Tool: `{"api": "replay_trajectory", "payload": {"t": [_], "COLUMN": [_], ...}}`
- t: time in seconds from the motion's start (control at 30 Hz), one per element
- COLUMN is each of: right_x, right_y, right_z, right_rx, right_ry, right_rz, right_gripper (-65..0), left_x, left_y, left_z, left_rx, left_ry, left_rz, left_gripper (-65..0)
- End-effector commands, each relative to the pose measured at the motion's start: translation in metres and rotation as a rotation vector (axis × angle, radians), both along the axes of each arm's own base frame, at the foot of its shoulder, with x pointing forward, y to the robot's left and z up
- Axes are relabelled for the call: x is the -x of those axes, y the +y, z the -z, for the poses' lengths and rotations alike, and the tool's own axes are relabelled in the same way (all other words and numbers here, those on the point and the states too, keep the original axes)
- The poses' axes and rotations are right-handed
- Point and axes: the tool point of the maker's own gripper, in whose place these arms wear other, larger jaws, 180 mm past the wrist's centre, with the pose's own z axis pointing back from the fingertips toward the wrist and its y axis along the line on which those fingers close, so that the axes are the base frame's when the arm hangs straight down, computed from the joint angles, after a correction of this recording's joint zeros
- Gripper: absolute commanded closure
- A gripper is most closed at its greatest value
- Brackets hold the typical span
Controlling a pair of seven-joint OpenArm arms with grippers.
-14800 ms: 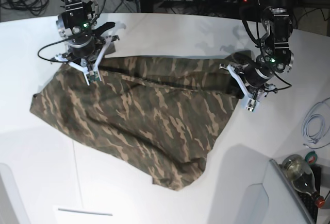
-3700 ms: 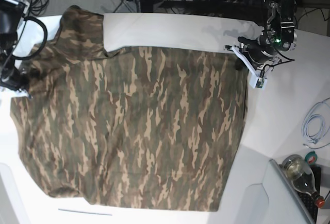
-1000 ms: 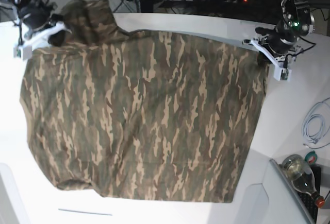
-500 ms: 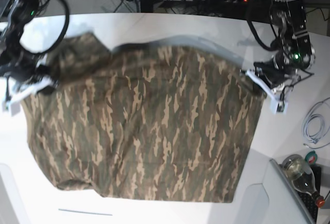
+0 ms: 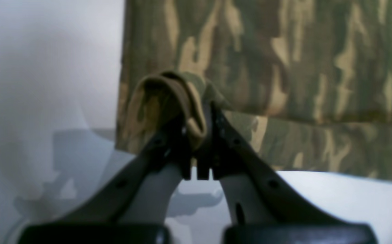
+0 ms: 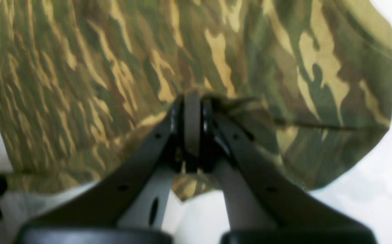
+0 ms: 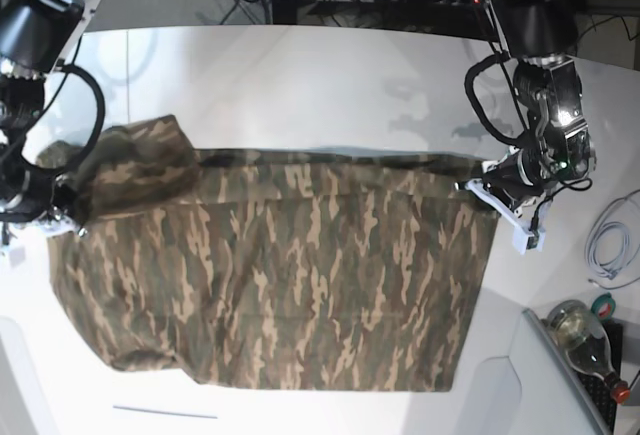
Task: Layout the t-shirt on the table in an organized manner, then fold the t-shirt properly
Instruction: 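Regrasp the shirt edge with both grippers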
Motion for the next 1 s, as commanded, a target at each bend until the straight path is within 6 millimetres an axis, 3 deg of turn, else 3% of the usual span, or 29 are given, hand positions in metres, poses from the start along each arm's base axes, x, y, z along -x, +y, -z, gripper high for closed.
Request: {"api": "replay_trajectory", "payload": {"t": [0.0, 0.1, 0.27, 0.37, 0.63, 0.97], "right_x": [-0.016, -0.025, -0.056, -0.071, -0.086, -0.085], "right_y": [-0.009, -0.008, 0.013, 0.019, 0.010, -0.001], "right_z": [-0.015, -0.018, -0.037, -0.038, -0.002, 0.014], "right_rx": [0.017, 0.021, 0.115, 0.143, 0.163, 0.168], "right_ry": [-0.059, -0.083, -0.134, -0.140, -0.089, -0.107], "right_rz": [0.013, 0.013, -0.135, -0.181, -0.171, -0.113], "right_gripper": [-0.2, -0.2, -0.2, -0.2, -0.2, 0.0], "left_x": [-0.013, -0.014, -0.020, -0.022, -0.034, -0.043], "left_y": [0.006, 0.006, 0.007, 0.007, 0.010, 0.010], "left_z": [-0.014, -0.015, -0.021, -0.022, -0.017, 0.002], "left_rx": [-0.009, -0.011, -0.013, -0.012, 0.012, 0.055], "left_ry": [-0.050, -0.055, -0.070, -0.074, -0.067, -0.087], "left_rz": [-0.004, -0.004, -0.005, -0.006, -0.057, -0.096], "left_gripper": [0.0, 0.0, 0.0, 0.0, 0.0, 0.0]}}
